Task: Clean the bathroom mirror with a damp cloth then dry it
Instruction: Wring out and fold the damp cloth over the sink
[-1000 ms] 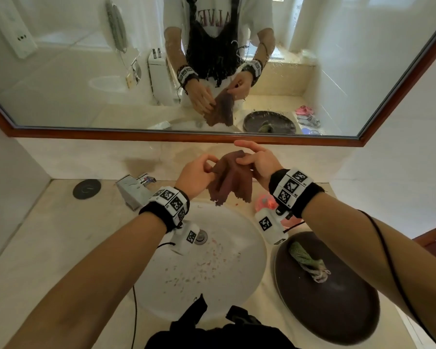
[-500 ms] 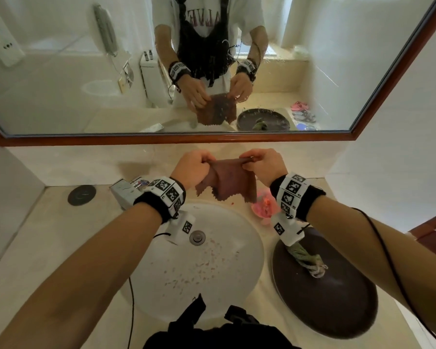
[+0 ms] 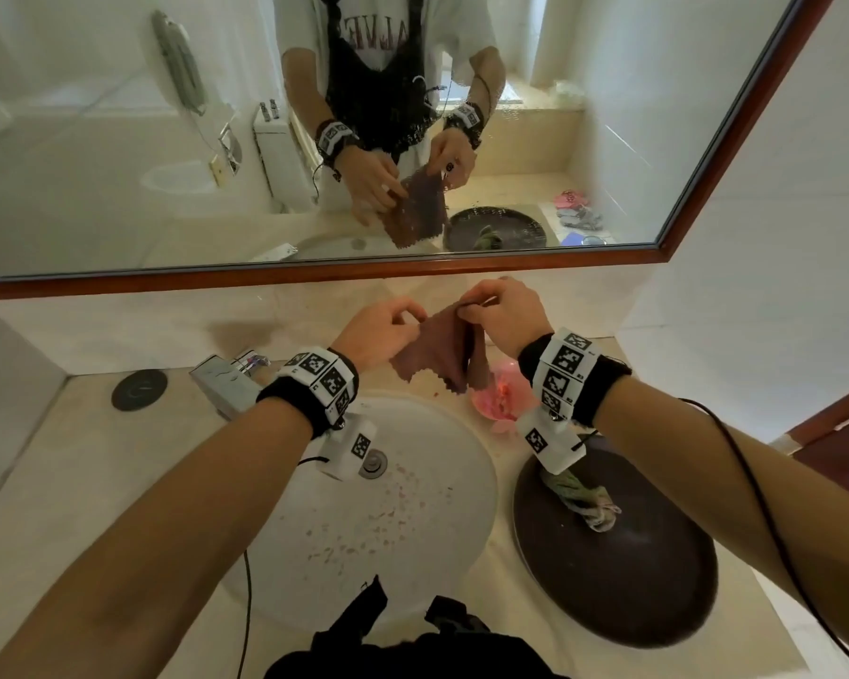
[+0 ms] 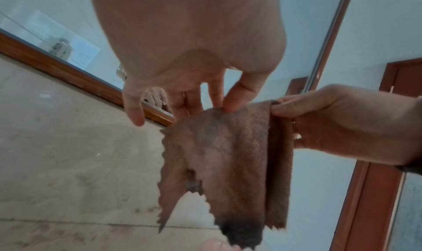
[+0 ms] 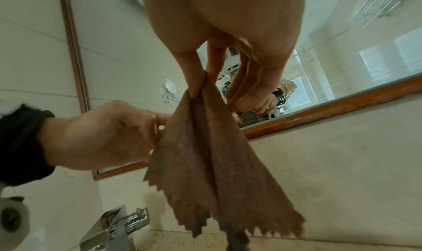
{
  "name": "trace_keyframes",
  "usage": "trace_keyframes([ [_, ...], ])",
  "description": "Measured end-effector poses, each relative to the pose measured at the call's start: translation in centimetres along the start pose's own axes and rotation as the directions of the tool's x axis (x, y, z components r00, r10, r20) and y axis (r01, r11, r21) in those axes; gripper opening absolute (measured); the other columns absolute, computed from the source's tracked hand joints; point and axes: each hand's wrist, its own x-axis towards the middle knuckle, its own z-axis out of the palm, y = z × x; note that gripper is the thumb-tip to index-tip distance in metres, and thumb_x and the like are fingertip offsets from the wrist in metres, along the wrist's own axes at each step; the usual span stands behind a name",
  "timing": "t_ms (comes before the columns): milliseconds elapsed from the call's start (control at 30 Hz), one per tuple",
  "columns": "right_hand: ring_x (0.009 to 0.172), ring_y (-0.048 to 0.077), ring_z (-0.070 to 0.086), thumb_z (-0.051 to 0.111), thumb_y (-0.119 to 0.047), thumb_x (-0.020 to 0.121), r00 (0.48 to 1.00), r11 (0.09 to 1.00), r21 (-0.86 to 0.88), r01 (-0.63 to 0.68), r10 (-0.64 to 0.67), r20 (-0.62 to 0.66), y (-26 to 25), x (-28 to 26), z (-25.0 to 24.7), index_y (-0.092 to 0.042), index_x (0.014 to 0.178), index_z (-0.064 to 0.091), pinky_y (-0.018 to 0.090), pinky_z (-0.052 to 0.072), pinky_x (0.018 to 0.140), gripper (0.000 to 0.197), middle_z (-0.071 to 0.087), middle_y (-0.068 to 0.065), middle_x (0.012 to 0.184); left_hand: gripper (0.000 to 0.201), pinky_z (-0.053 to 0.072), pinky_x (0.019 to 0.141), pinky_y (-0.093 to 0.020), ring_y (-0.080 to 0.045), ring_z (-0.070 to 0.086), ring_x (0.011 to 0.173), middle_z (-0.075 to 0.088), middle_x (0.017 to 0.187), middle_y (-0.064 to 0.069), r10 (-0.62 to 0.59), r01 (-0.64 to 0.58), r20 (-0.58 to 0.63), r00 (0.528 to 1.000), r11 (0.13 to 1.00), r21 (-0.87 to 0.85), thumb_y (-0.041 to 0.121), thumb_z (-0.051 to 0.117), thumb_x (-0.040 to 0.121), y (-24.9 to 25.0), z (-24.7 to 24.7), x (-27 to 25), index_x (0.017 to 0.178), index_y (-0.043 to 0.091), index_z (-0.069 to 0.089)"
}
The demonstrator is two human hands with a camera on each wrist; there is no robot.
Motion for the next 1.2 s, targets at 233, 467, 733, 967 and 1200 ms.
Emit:
trace_keyframes([
  [233,0.094,0.025,0.063,0.062,-0.019,0.089,0.992,0.985,0.169,-0.035,0.013,0.126,2.2,0.0,-0.4,-0.027,0.084,0.060,0.045,0.050,0.092,0.010,0.067,0.004,0.094,0.034,0.055,0.076,-0.034,-0.019,0.068,0.082,0.072,0.093,0.002,-0.013,0.023,0.218,0.976,0.999,-0.046,0.035,0.077,0.076,1.0,2.9,0.0,0.109,0.031,0.068],
  [467,0.089,0.030,0.065,0.065,-0.020,0.089,0.993,0.966,0.254,-0.042,0.012,0.118,4.7,0.0,-1.5,-0.027,0.085,0.064,0.043,0.053,0.086,0.008,0.069,0.014,0.092,0.019,0.042,0.056,-0.029,-0.021,0.057,0.059,0.065,0.067,-0.009,-0.040,0.071,0.174,0.984,0.982,-0.174,0.020,0.078,0.081,2.0,5.5,1.0,0.087,0.005,0.069],
  [733,0.085,0.019,0.062,0.067,-0.024,0.089,0.983,0.933,0.316,-0.170,0.139,0.119,7.6,0.7,-2.1,-0.018,0.095,0.068,0.027,0.052,0.077,0.009,0.067,0.004,0.088,0.010,0.039,0.048,-0.029,-0.025,0.051,0.053,0.060,0.068,-0.020,-0.021,0.070,0.249,0.968,0.979,-0.192,0.010,0.075,0.084,3.5,5.7,1.2,0.088,0.002,0.070],
  [967,0.080,0.014,0.063,0.070,-0.023,0.085,0.992,0.918,0.381,-0.114,0.126,-0.006,8.8,-0.4,-1.8,-0.020,0.099,0.065,0.031,0.050,0.077,0.016,0.067,0.001,0.088,0.017,0.058,0.079,-0.039,-0.024,0.072,0.088,0.075,0.100,-0.010,-0.057,0.093,0.188,0.981,0.977,-0.192,0.017,0.069,0.091,3.7,6.3,2.0,0.106,0.012,0.072],
  [1200,0.112,0.016,0.058,0.070,-0.004,0.082,0.964,0.857,0.494,-0.147,0.013,0.265,8.8,-1.2,-0.8,-0.024,0.124,0.056,0.036,0.050,0.094,0.049,0.063,-0.004,0.117,0.040,0.054,0.093,-0.046,-0.031,0.066,0.108,0.071,0.114,-0.016,-0.002,0.041,0.198,0.980,0.980,-0.195,-0.007,0.059,0.083,3.8,6.6,2.5,0.121,0.004,0.066],
])
